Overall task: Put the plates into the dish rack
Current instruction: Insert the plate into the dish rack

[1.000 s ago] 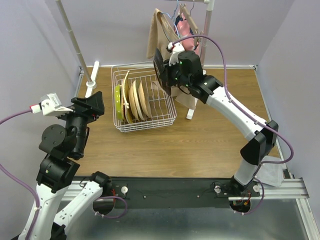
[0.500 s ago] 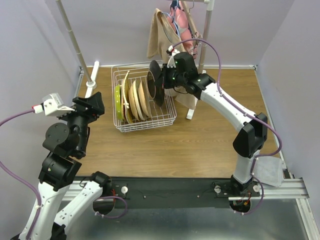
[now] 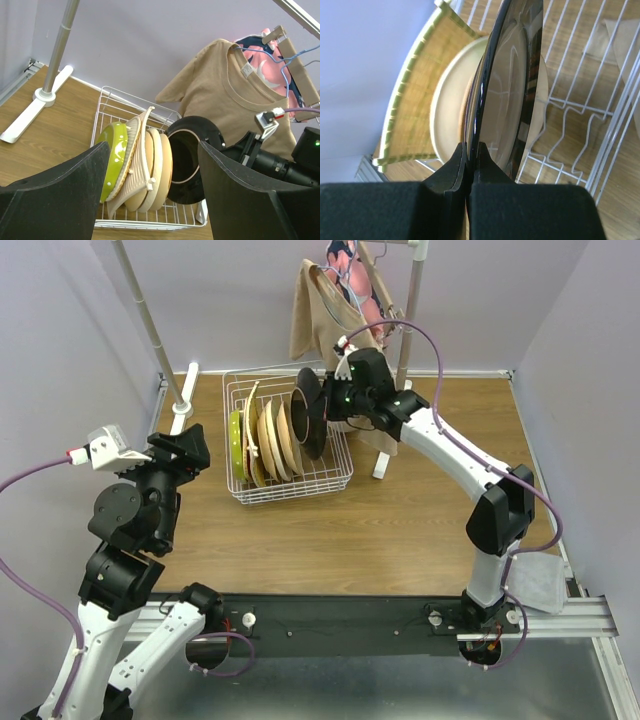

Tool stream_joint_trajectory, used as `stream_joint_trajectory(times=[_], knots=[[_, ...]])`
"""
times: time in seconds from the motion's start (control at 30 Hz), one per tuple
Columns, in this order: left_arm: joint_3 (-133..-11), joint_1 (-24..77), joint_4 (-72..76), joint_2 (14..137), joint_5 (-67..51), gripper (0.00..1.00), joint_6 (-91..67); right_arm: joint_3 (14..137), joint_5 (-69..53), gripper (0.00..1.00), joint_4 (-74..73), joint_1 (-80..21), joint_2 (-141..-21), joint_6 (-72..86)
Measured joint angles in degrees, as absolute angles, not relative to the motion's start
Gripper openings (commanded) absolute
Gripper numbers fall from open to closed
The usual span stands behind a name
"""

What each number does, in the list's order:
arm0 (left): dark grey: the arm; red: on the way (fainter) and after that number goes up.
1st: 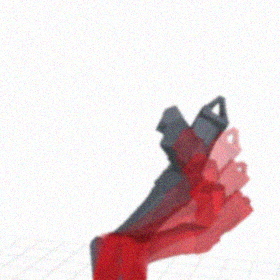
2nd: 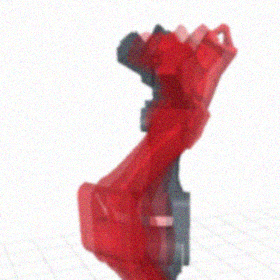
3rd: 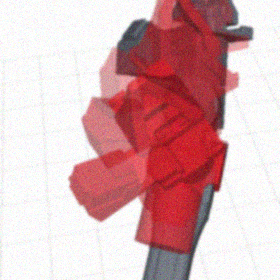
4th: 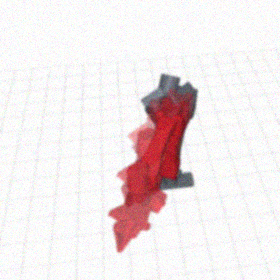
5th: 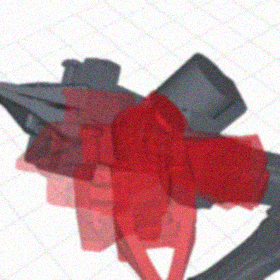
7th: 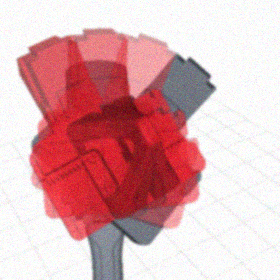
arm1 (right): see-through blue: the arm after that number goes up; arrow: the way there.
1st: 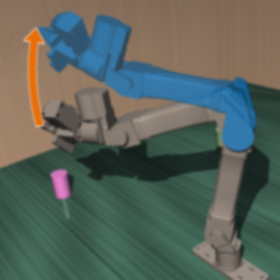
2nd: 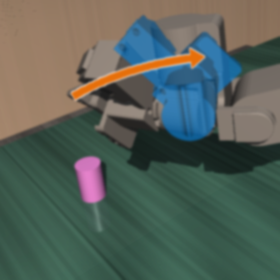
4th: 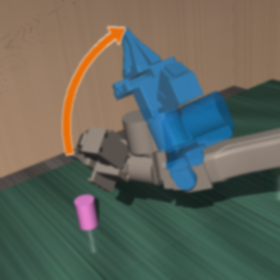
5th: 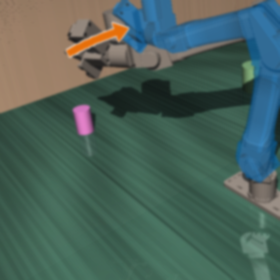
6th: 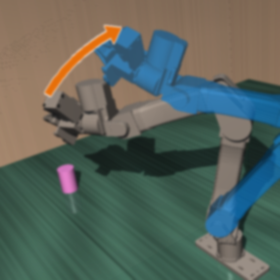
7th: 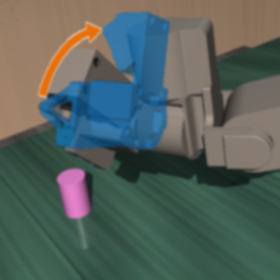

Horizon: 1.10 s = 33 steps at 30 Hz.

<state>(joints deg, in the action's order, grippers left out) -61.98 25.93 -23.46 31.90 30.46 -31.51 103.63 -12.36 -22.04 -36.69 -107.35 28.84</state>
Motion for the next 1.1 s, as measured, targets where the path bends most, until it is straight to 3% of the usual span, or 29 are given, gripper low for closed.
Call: stream_joint_trajectory(times=[0.3,0.4,0.63,1.1], knots=[[-61.34,25.93,-23.44,32.03,30.44,0.8,-31.48,97.19,-12.16,0.01,-22.06,-36.67,-107.33,28.6],[-61.21,25.93,-23.44,32.1,30.46,0.8,-31.48,96.23,-12.1,0.08,-22.22,-36.69,-107.33,28.45],[-59.81,25.93,-23.44,32.1,30.44,0.8,-31.53,95.81,-10.96,0.37,-21.47,-37.76,-107.33,26.61],[-58.43,25.93,-23.46,31.31,30.44,0.8,-31.55,95.83,-10.57,0.61,-15.94,-39.05,-107.33,23.7]])
